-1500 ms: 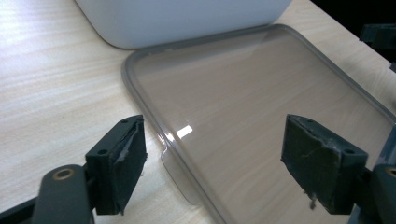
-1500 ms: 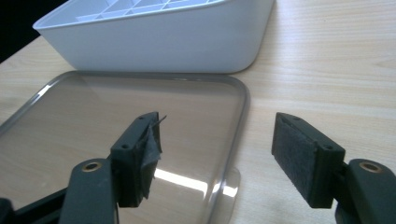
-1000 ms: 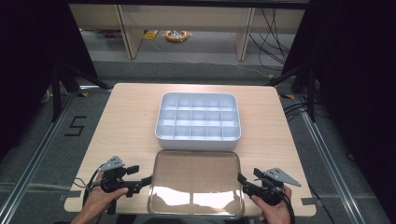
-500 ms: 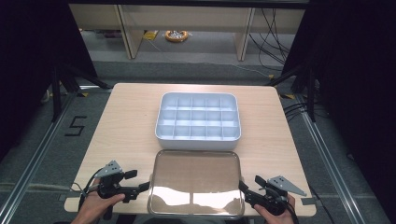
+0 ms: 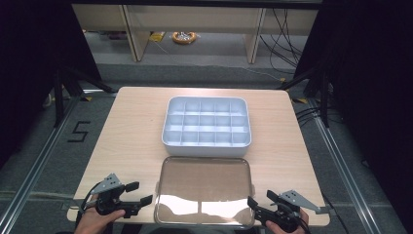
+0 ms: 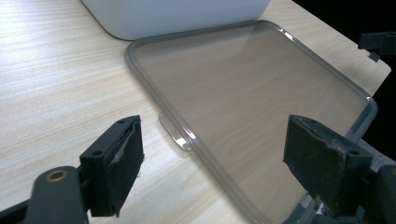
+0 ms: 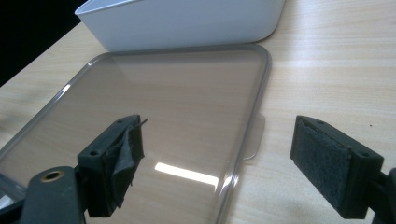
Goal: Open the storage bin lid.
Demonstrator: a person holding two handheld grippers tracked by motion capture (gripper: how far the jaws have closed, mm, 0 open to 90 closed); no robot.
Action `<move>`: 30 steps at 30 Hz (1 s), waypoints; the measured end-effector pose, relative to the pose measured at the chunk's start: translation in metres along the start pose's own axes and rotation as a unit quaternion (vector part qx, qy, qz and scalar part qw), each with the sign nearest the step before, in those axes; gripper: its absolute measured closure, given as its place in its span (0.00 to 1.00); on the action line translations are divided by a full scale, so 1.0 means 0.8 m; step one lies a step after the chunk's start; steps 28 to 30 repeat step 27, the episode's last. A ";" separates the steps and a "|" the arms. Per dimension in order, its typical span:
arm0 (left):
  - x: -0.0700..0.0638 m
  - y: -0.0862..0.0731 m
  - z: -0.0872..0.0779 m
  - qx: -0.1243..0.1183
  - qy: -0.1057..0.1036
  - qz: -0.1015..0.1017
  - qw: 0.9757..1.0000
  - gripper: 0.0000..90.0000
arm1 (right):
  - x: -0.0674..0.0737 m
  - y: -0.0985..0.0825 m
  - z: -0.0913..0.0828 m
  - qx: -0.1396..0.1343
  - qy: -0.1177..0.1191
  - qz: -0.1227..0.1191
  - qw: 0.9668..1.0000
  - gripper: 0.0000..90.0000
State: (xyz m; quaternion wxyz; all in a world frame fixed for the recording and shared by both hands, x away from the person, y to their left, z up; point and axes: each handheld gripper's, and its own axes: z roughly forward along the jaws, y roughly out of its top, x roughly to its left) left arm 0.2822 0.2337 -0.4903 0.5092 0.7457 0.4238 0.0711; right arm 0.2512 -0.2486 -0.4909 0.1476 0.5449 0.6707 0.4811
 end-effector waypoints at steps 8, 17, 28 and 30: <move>-0.006 -0.007 -0.004 0.000 -0.003 -0.001 1.000 0.22 | 0.005 -0.006 -0.007 0.001 0.005 0.005 1.000 0.21; -0.006 -0.006 -0.004 0.011 -0.006 0.001 1.000 0.22 | 0.008 -0.008 -0.007 0.000 0.004 -0.003 1.000 0.22; -0.006 -0.007 -0.004 0.018 -0.005 -0.003 1.000 0.23 | 0.004 -0.008 -0.005 0.008 0.010 0.016 1.000 0.23; -0.006 -0.007 -0.004 0.018 -0.005 -0.003 1.000 0.23 | 0.004 -0.008 -0.005 0.008 0.010 0.016 1.000 0.23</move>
